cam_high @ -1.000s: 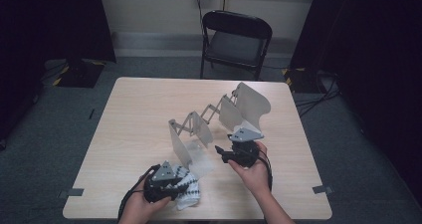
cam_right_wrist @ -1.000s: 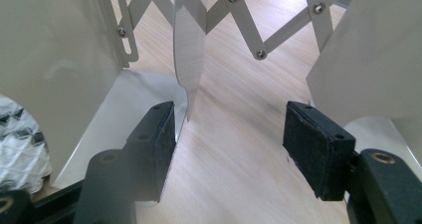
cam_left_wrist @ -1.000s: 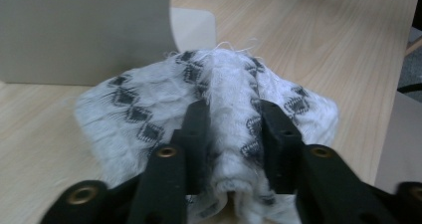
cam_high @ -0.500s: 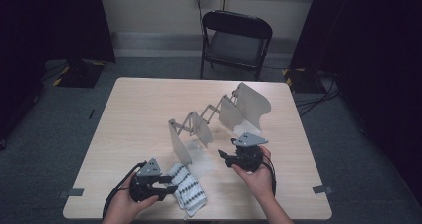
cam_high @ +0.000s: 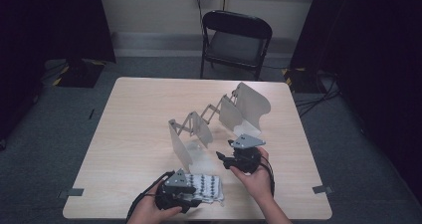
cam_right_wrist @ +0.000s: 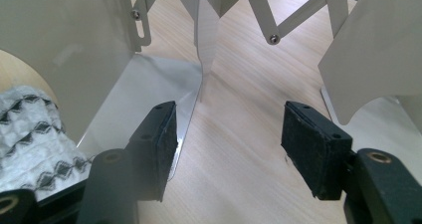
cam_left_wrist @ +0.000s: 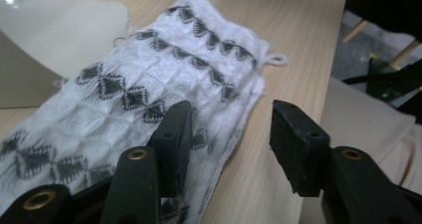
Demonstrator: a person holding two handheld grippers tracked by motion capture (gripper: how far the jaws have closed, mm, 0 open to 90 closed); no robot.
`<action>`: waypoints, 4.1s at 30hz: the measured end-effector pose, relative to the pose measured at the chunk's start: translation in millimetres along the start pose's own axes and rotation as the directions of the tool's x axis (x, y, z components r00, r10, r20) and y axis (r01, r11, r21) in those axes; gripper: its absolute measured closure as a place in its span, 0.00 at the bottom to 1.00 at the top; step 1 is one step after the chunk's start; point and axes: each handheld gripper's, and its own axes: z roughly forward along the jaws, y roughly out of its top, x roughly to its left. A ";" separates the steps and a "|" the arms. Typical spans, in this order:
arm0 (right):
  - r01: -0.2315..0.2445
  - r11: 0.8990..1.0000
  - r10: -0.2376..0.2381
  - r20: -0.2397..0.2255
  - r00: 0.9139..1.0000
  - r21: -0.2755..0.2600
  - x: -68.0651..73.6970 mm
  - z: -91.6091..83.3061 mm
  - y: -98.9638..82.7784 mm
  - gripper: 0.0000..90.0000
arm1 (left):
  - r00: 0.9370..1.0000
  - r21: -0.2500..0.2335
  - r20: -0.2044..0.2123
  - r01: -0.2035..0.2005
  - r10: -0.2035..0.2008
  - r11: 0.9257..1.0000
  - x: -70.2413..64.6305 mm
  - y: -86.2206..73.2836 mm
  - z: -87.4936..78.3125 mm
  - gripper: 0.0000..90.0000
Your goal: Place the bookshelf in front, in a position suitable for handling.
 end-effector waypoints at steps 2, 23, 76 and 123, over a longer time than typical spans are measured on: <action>0.000 1.000 0.000 -0.005 1.000 -0.004 0.5 -1.1 -0.6 0.45 | 1.000 -0.018 -0.017 -0.009 0.009 1.000 1.2 0.4 -6.5 0.54; 0.136 0.987 -0.118 -0.183 0.976 0.090 41.4 21.3 -11.2 0.52 | 0.903 -0.139 -0.420 0.033 -0.089 0.990 94.2 -36.7 -78.4 0.30; -0.082 0.996 0.087 -0.130 0.988 0.046 -34.9 -17.2 -45.4 0.53 | 0.867 -0.088 -0.490 0.053 -0.090 0.995 101.6 -55.4 -62.4 0.25; -0.145 0.975 0.148 -0.006 0.989 0.171 4.2 40.7 -20.0 0.87 | 0.868 -0.092 -0.484 0.079 -0.114 0.993 99.7 -57.6 -64.0 0.24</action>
